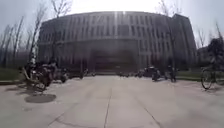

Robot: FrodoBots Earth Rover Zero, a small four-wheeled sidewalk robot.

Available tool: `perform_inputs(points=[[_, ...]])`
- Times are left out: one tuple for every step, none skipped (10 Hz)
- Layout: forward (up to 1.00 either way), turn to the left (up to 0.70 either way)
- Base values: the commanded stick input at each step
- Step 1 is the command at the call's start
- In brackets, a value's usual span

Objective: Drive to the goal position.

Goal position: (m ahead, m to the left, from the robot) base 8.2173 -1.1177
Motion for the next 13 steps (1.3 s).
perform_inputs(points=[[1.00,0.00],[1.00,0.00],[1.00,0.00],[1.00,0.00],[1.00,0.00],[1.00,0.00],[1.00,0.00],[1.00,0.00],[1.00,0.00],[1.00,0.00],[1.00,0.00],[1.00,0.00],[1.00,0.00]])
